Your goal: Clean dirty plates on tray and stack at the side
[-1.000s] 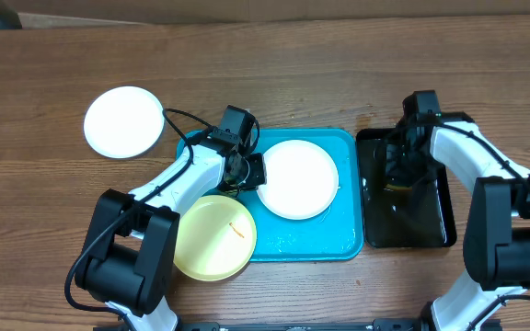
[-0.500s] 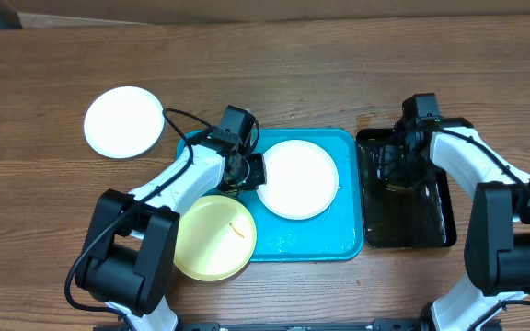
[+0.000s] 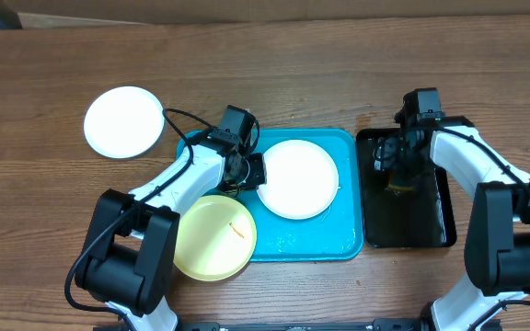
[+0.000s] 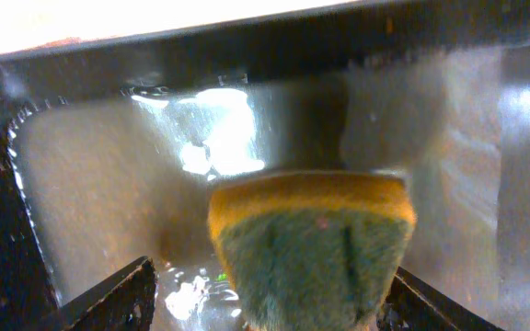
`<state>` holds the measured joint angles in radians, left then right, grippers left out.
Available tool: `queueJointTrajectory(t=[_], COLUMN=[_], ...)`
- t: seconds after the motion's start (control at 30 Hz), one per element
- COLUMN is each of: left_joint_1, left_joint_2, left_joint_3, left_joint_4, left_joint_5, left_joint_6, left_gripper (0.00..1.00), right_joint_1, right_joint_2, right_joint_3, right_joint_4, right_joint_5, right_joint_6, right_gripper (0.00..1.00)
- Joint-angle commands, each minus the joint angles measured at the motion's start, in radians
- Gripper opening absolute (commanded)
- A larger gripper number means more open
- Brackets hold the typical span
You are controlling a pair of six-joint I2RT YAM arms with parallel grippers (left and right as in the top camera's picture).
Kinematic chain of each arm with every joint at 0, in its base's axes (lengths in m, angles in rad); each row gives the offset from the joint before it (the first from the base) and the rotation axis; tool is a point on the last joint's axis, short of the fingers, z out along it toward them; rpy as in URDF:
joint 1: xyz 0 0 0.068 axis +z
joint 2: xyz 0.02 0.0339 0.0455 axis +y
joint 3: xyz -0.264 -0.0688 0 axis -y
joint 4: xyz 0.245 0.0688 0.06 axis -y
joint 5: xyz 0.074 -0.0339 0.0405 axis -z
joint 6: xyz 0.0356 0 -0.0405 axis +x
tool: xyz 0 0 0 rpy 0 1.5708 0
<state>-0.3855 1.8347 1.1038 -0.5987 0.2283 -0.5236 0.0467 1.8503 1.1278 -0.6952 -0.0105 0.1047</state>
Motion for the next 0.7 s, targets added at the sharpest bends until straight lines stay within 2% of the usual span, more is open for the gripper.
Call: queueJointTrajectory(t=[0.0,0.07,0.1,0.13,0.17,0.2,0.23,0.27,0.3,0.33,0.47,0.67], left_joint_1=[-0.002,-0.002,-0.002,-0.002,-0.002,-0.002,-0.002,-0.002,-0.002,-0.002,-0.002,-0.002], left_joint_2=[0.006,0.006,0.006,0.006,0.006,0.006,0.006,0.006,0.006,0.006,0.006,0.006], left_joint_3=[-0.002,-0.002,-0.002,-0.002,-0.002,-0.002,-0.002,-0.002,-0.002,-0.002,-0.002,-0.002], left_joint_4=[0.002,0.002,0.002,0.002,0.002,0.002,0.002,0.002,0.002,0.002,0.002,0.001], left_joint_5=[-0.011,-0.018,-0.019,-0.019,-0.019,-0.019,-0.019,-0.019,-0.019,-0.019,-0.019,-0.018], left_joint_6=[0.007,0.006,0.006,0.006,0.007,0.007,0.007,0.007,0.007,0.007,0.007,0.007], left_gripper=[0.06,0.06,0.06,0.06,0.06,0.06,0.07,0.06,0.07,0.07,0.07,0.07], right_joint_1=[-0.003,-0.003,-0.003,-0.003,-0.003,-0.003,-0.003,-0.003,-0.003,-0.003,-0.003,-0.003], right_joint_2=[0.0,0.0,0.0,0.0,0.0,0.0,0.0,0.0,-0.001,0.0,-0.001,-0.001], right_joint_3=[-0.024,-0.024,-0.024,-0.024,-0.024,-0.024,-0.024,-0.024,-0.024,-0.021,0.002,0.071], right_joint_4=[0.03,0.033,0.033,0.033,0.032,0.031,0.032,0.033,0.034,0.035,0.014,-0.145], right_joint_5=[0.01,0.01,0.01,0.01,0.01,0.01,0.01,0.01,0.01,0.01,0.01,0.01], right_joint_6=[0.0,0.0,0.0,0.0,0.0,0.0,0.0,0.0,0.0,0.0,0.0,0.001], right_gripper=[0.75,0.56,0.29,0.15,0.08,0.07,0.08,0.2,0.54,0.67,0.71,0.71])
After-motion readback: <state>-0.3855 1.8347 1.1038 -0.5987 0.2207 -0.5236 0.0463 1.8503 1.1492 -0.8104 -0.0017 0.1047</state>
